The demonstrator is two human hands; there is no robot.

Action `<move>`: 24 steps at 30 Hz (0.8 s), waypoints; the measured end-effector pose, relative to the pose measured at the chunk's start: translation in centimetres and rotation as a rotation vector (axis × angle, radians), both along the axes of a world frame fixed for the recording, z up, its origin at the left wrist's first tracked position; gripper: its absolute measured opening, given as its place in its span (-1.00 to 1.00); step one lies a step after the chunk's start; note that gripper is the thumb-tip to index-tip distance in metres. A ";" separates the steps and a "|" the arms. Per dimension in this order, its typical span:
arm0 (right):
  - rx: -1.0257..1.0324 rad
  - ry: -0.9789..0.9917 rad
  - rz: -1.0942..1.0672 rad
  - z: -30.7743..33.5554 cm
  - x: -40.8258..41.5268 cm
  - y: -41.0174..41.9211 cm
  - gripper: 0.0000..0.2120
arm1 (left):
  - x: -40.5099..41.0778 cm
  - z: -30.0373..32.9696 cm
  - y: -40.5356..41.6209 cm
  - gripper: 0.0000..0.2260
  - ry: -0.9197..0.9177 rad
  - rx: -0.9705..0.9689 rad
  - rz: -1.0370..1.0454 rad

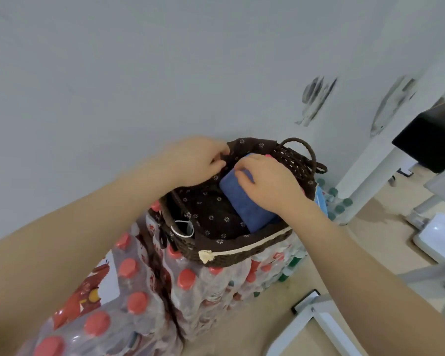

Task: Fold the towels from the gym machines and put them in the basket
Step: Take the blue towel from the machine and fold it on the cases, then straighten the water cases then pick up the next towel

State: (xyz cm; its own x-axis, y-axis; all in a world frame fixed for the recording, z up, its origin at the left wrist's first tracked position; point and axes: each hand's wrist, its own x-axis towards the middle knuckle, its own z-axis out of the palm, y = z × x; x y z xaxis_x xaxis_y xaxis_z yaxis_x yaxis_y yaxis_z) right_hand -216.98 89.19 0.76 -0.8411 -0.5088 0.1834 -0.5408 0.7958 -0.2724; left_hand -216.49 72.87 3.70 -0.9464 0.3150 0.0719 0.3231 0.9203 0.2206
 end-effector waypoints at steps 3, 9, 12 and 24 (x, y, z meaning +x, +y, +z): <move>-0.206 0.006 0.142 1.8 0.8 -3.4 -0.79 | 3.5 1.5 -4.1 -0.77 0.227 0.240 0.184; -0.237 -0.036 0.438 3.3 4.7 -11.6 -0.78 | 11.5 -0.9 -10.6 -0.73 0.278 0.347 0.492; -0.162 -0.024 0.558 2.6 8.1 -14.5 -0.76 | 16.4 -2.7 -12.6 -0.77 0.264 0.335 0.577; 0.272 -0.161 1.140 -4.7 34.2 -26.3 -0.79 | 52.8 -11.1 -16.0 -0.77 -0.055 0.368 1.248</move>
